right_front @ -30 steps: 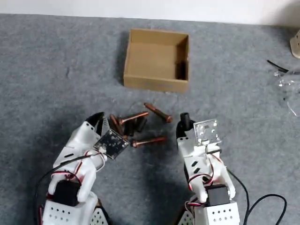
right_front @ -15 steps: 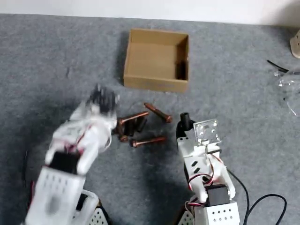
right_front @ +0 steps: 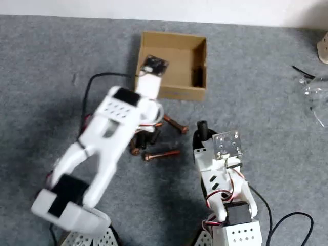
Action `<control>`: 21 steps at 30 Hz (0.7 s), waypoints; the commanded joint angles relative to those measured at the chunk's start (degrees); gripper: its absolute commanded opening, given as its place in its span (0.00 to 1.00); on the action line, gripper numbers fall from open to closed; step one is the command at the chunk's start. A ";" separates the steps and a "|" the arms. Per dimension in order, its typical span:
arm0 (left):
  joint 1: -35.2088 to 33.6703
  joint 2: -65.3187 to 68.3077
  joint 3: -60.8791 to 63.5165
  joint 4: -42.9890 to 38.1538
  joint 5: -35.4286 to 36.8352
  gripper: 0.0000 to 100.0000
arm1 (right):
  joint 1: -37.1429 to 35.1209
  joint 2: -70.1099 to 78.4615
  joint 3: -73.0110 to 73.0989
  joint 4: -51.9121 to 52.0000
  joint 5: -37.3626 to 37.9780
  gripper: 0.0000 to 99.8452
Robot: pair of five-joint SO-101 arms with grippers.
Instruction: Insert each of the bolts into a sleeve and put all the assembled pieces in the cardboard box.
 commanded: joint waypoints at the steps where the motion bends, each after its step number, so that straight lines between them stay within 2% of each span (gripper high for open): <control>1: 3.12 3.65 -13.49 7.38 13.10 0.03 | 1.36 -1.71 4.79 -2.42 0.70 0.00; 4: 4.97 7.69 -20.44 9.85 20.48 0.03 | 2.59 -1.71 4.79 -2.42 0.44 0.00; 8: 7.52 13.49 -25.10 10.02 21.27 0.02 | 5.85 -1.80 4.44 -2.51 0.35 0.00; 14: 7.69 23.87 -26.42 9.58 21.80 0.02 | 6.37 -1.80 4.35 -2.59 0.35 0.00; 21: 7.78 33.10 -34.86 8.35 35.69 0.03 | 8.48 -1.80 4.62 -4.97 -0.35 0.00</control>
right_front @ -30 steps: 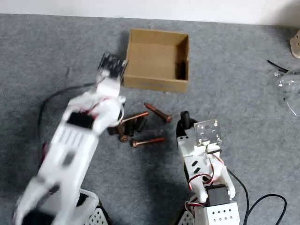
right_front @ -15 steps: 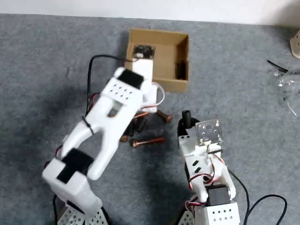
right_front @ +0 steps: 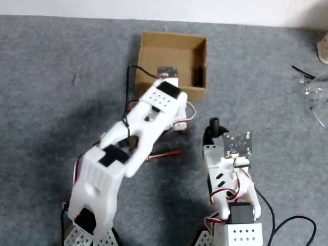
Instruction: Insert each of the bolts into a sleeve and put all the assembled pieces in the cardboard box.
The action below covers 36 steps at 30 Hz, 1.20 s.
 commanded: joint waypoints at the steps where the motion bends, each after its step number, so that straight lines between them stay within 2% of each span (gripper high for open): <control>1: 0.66 1.71 -7.96 -0.70 5.10 0.03 | 1.98 -1.80 4.44 -2.68 -1.41 0.00; 11: 0.75 9.45 -27.38 -0.26 6.42 0.03 | 2.07 -1.80 4.53 -2.68 -2.20 0.00; 18: 0.84 10.86 -28.18 -0.26 6.86 0.03 | 2.15 -1.80 4.35 -2.68 -2.11 0.00; 20: 0.84 10.86 -28.09 0.00 10.11 0.03 | 2.15 -1.80 4.26 -2.68 -2.11 0.00; 23: 1.45 10.77 -28.26 2.90 12.48 0.03 | 2.15 -1.80 4.26 -2.68 -2.11 0.00; 32: 2.68 10.68 -28.26 7.65 12.48 0.03 | 2.15 -1.80 4.26 -2.68 -2.11 0.00; 36: 2.68 10.86 -28.26 7.56 12.48 0.13 | 2.15 -1.80 4.26 -2.68 -2.11 0.00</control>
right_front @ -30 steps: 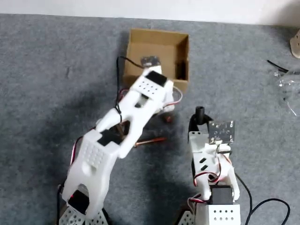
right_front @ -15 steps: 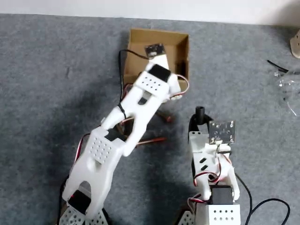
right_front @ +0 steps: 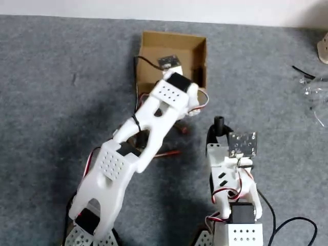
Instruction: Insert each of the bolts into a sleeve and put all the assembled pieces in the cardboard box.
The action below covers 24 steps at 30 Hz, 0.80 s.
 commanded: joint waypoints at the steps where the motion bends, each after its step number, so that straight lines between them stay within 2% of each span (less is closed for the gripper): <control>1: 1.10 -1.19 -2.59 0.44 0.53 0.17 | 0.66 -1.80 4.26 -2.15 -0.62 0.00; 4: 0.92 -1.10 -2.68 2.11 3.25 0.22 | 0.66 -1.80 4.26 -2.15 -0.62 0.00; 12: 0.75 -1.01 -2.42 6.42 10.11 0.17 | 0.66 -1.80 4.26 -2.15 -0.62 0.00; 24: -0.92 3.82 -2.77 5.19 10.81 0.17 | 0.66 -1.80 4.26 -2.15 -0.62 0.00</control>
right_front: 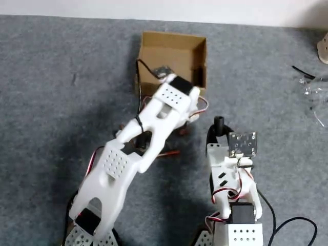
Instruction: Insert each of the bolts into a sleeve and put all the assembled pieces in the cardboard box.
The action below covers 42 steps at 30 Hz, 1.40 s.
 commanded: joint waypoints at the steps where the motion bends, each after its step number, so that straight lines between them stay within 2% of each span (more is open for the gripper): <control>1: -1.80 0.31 -2.24 -1.23 0.53 0.17 | 0.66 -1.80 4.26 -2.15 -0.62 0.00; 12: -3.82 1.27 -2.15 -2.20 0.44 0.16 | 0.66 -1.80 4.26 -2.24 -0.62 0.00; 16: -3.82 1.27 -2.15 -2.64 0.44 0.00 | 0.66 -1.80 4.26 -2.24 -0.62 0.00; 25: -3.12 0.84 -2.24 -3.43 -0.18 0.00 | 0.57 -1.80 4.26 -2.24 -0.62 0.00; 30: -1.27 0.75 -7.34 -2.90 -5.80 0.00 | 0.57 -1.80 4.26 -2.24 -0.62 0.00; 37: -0.48 0.22 -23.16 9.14 -9.32 0.00 | 0.57 -1.80 4.26 -2.24 -0.62 0.00; 42: -0.66 -0.57 -25.45 9.76 -13.89 0.00 | 0.57 -1.80 4.35 -2.24 -0.62 0.00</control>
